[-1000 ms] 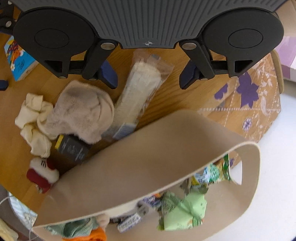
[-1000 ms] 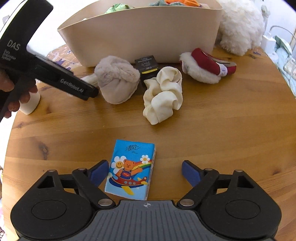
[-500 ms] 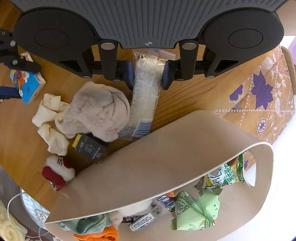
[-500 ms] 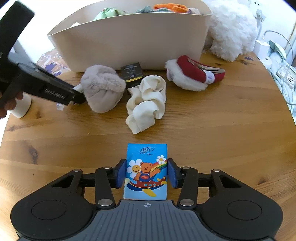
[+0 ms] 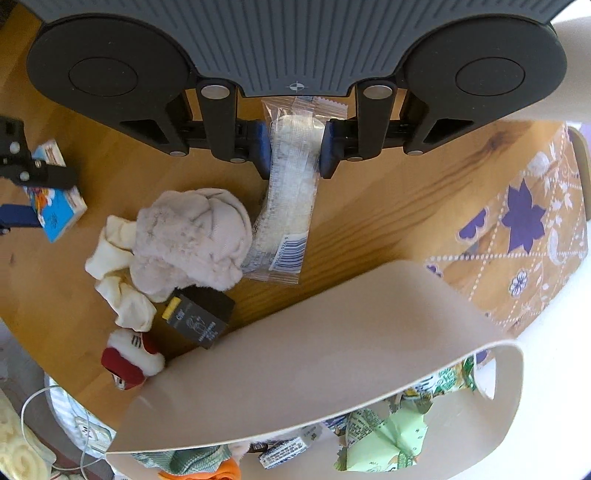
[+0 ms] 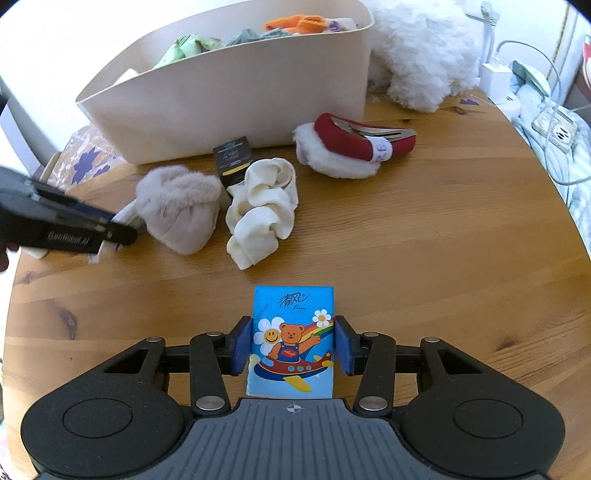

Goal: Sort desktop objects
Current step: 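Carry both items over the beige basket and open both tools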

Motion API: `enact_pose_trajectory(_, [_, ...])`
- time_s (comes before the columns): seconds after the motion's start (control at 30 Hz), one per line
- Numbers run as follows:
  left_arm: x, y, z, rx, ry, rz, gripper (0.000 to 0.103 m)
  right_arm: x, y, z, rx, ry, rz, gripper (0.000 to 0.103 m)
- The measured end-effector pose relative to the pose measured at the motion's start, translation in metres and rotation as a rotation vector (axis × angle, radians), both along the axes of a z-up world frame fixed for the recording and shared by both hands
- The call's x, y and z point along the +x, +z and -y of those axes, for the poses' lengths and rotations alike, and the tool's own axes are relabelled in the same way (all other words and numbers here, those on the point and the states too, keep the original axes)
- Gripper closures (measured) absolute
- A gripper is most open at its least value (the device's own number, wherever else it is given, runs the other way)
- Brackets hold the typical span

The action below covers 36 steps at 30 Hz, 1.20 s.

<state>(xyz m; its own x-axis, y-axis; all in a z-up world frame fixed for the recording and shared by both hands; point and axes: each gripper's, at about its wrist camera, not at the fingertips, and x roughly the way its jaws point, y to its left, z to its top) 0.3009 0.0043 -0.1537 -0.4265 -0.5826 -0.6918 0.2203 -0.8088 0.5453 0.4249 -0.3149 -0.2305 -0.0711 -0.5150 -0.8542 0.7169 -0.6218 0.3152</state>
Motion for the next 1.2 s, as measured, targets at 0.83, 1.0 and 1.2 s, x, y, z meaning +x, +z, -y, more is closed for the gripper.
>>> enact_pose_trajectory(0.83, [0.036, 0.048, -0.077, -0.033, -0.071, -0.150, 0.076, -0.047, 0.036, -0.037, -0.077, -0.066, -0.051, 0.060])
enact_pose_trajectory(1.0, [0.027, 0.065, -0.092, -0.043, -0.113, -0.188, 0.076, -0.076, 0.051, -0.043, -0.109, -0.112, -0.084, 0.060])
enact_pose_trajectory(1.2, [0.011, 0.085, -0.109, -0.045, -0.147, -0.244, 0.076, -0.107, 0.076, -0.040, -0.164, -0.152, -0.125, 0.060])
